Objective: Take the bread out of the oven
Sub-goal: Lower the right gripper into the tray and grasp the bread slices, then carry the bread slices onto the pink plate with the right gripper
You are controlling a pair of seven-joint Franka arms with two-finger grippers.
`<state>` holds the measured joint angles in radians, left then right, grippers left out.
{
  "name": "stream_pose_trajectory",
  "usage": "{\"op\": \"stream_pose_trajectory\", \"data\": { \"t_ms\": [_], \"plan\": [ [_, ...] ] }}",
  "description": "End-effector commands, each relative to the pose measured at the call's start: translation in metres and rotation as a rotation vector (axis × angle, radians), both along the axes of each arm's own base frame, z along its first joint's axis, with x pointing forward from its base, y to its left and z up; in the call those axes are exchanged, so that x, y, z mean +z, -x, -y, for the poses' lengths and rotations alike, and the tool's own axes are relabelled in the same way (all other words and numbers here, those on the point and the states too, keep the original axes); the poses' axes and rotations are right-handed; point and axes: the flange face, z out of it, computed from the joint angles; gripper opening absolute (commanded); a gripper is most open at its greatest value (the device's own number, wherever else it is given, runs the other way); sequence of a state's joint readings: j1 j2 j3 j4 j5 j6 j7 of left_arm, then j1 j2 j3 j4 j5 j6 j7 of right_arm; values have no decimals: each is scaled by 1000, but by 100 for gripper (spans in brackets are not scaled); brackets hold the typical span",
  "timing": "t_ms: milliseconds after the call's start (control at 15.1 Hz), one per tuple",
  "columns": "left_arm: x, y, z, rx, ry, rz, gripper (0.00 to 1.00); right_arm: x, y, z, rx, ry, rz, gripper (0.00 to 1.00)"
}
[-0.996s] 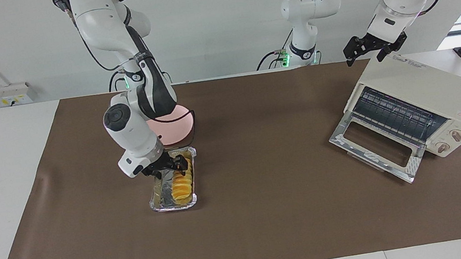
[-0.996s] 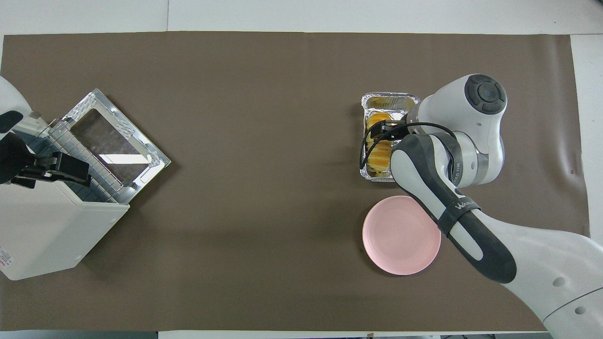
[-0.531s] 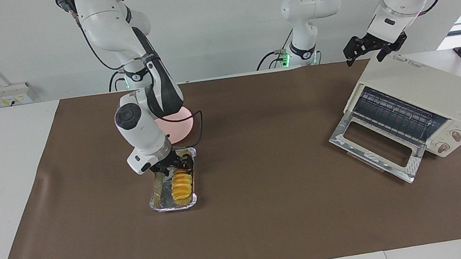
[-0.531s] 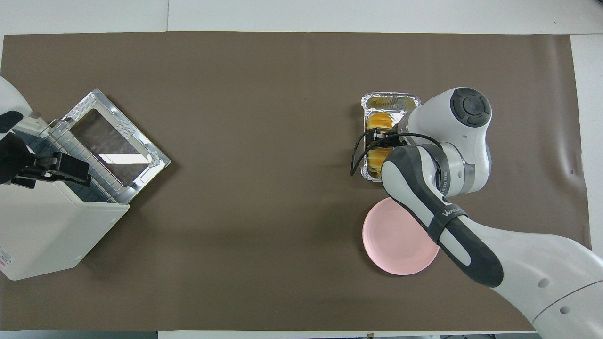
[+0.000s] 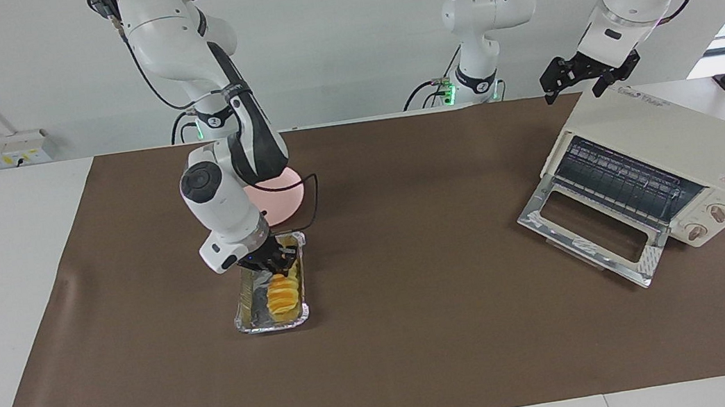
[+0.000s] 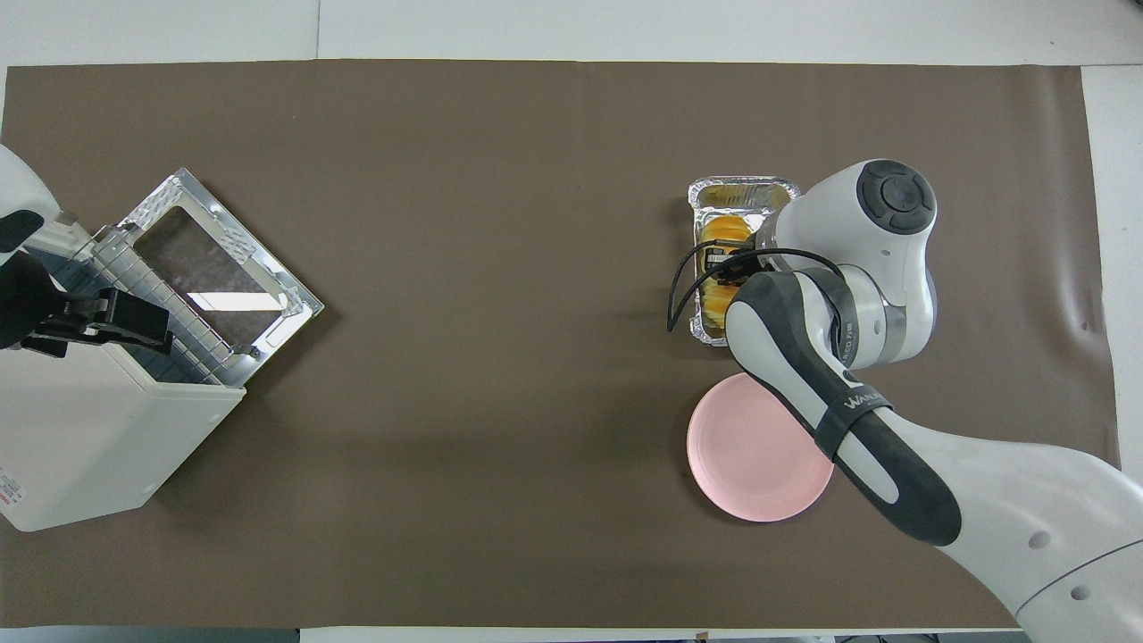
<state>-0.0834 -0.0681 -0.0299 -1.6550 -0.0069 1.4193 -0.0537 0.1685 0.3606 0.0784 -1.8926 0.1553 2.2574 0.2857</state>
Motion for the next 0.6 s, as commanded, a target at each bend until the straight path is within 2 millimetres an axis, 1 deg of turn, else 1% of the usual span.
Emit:
{"op": "stream_pose_trajectory", "data": {
  "t_ms": [0,66,199,266,332,465,531],
  "plan": [
    [1,7,-4,4,18,15,100,51,-4,4,25,5,-51,0],
    [1,7,-4,4,18,15,100,75,3,7,38,7,-51,0],
    [1,7,-4,4,18,15,100,104,22,11,96,13,-77,0],
    [1,7,-4,4,18,15,100,114,36,22,99,17,-101,0],
    [0,7,-4,4,18,14,100,123,55,25,108,25,-133,0],
    [1,7,-4,4,18,15,100,125,95,23,127,41,-171,0],
    [1,7,-4,4,18,15,100,118,117,19,142,50,-188,0]
  ]
}}
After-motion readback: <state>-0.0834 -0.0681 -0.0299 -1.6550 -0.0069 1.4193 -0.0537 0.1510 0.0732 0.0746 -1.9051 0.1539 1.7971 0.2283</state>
